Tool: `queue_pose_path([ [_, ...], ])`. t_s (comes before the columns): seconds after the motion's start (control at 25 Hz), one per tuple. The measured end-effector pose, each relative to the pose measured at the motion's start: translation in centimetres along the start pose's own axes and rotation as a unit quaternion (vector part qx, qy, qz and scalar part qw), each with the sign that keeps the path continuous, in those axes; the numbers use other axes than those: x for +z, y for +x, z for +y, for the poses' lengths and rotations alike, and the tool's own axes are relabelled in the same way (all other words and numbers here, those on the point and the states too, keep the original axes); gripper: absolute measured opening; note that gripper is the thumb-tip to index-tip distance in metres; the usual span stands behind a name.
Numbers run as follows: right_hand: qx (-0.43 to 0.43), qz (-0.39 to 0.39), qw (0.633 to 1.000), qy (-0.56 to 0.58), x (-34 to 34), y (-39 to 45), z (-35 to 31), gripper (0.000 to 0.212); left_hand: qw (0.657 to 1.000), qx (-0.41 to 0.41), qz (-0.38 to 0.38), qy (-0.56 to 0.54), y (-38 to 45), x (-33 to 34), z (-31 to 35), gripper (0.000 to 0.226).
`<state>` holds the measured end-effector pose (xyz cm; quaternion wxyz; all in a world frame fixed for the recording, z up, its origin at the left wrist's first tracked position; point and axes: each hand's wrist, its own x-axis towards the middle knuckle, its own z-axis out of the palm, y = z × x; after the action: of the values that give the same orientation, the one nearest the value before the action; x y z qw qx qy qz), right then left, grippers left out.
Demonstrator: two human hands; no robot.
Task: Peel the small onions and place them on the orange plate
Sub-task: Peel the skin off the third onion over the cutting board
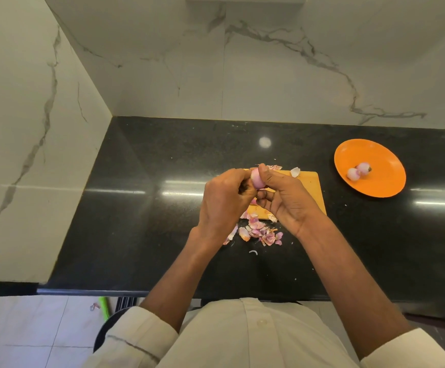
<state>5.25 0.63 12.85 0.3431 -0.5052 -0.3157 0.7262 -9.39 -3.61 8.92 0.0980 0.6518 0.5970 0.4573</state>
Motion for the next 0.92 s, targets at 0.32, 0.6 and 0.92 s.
queue_pose_path([
  [0.32, 0.06, -0.061, 0.995, 0.042, -2.8, -0.4, -2.2, 0.039, 0.973, -0.155, 0.021, -0.171, 0.3, 1.8, 1.9, 0.007],
  [0.6, 0.054, -0.041, 0.998, -0.007, -4.2, 0.4, -2.1, 0.055, 0.967, -0.163, 0.028, -0.192, -1.0, 3.1, 3.0, 0.017],
  [0.92, -0.01, -0.041, 0.992, -0.115, -4.6, 0.3, -2.3, 0.054, 0.971, -0.207, 0.057, -0.101, -0.5, 3.8, 5.2, 0.03],
])
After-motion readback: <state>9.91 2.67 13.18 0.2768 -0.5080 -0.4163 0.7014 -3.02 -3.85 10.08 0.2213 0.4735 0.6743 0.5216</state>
